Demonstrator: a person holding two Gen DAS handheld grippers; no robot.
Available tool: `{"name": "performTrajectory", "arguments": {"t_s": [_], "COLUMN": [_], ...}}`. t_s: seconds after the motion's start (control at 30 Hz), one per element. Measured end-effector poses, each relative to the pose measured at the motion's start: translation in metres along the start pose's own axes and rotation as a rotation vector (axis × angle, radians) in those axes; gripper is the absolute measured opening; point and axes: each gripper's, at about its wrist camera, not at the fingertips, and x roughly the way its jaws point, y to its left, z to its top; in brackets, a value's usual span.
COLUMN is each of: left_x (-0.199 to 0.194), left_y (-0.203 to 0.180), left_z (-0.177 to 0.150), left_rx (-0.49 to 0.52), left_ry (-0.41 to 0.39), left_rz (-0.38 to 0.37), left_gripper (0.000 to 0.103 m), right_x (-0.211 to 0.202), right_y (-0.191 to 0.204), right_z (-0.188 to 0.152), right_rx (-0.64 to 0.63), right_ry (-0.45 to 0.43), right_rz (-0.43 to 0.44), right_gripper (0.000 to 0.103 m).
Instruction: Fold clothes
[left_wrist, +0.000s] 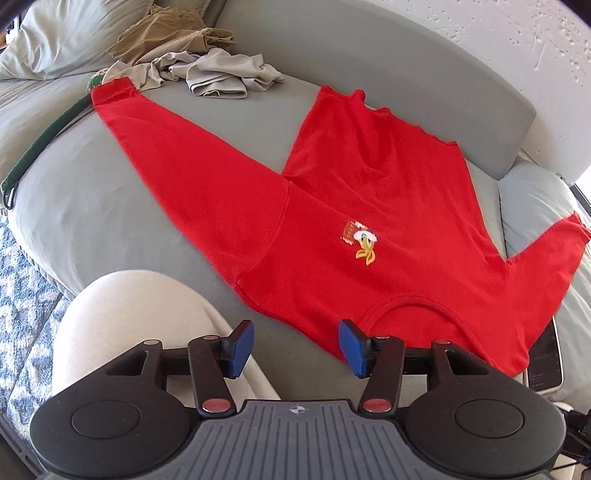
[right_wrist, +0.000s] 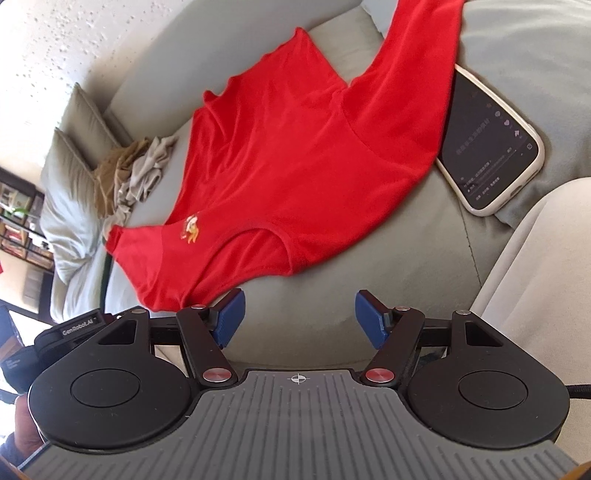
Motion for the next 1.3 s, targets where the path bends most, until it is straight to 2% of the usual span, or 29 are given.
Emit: {"name": "performTrajectory", "arguments": {"t_s": [0.13,0.27,0.4,0.5,0.63,0.73,0.83,1.0,1.03,1.13,1.23,1.3], "left_x": [0.010,0.031,0.053,0.060,0.059,0.059,0.057,0.056,0.055,0.050,0.048,0.046], "left_y": [0.011,0.017,0.025,0.032,0.044,0.042,0.030,0.024,0.025,0.026,0.025,0.023], "left_z": [0.021,0.030,0.016,-0.001,-0.012,-0.011,-0.015,-0.014,-0.013,-0.014,-0.014,-0.013], "left_rx": [-0.087,-0.205,-0.410,-0.512,-0.658,-0.637,-0.559,-0.517,-0.510,-0.488,-0.486,-0.470], "left_ry": [0.005,0.109,0.180,0.176,0.105,0.065,0.030,-0.001,-0.006,-0.041,-0.066,-0.077], "left_rz": [-0.004,-0.055,-0.066,-0.065,-0.121,-0.121,-0.096,-0.080,-0.078,-0.075,-0.114,-0.125], "left_gripper": [0.051,0.050,0.049,0.047,0.046,0.043,0.043,0.042,0.037,0.012,0.003,0.000], "right_x": [0.002,0.005,0.009,0.011,0.019,0.032,0.040,0.049,0.051,0.052,0.051,0.052], "right_y": [-0.004,-0.008,-0.012,-0.016,-0.031,-0.044,-0.053,-0.055,-0.055,-0.054,-0.052,-0.050], "right_z": [0.008,0.021,0.029,0.031,0.034,0.038,0.038,0.040,0.041,0.041,0.038,0.037], "right_rx": [0.019,0.042,0.079,0.082,0.124,0.185,0.221,0.187,0.177,0.155,0.116,0.101], "right_ry": [-0.001,-0.027,-0.052,-0.059,-0.065,-0.058,-0.101,-0.176,-0.190,-0.226,-0.252,-0.258], "right_rz": [0.011,0.022,0.041,0.046,0.009,-0.031,-0.048,-0.056,-0.055,-0.050,-0.030,-0.015], "right_gripper": [0.070,0.070,0.066,0.063,0.056,0.052,0.049,0.050,0.051,0.050,0.049,0.047]}}
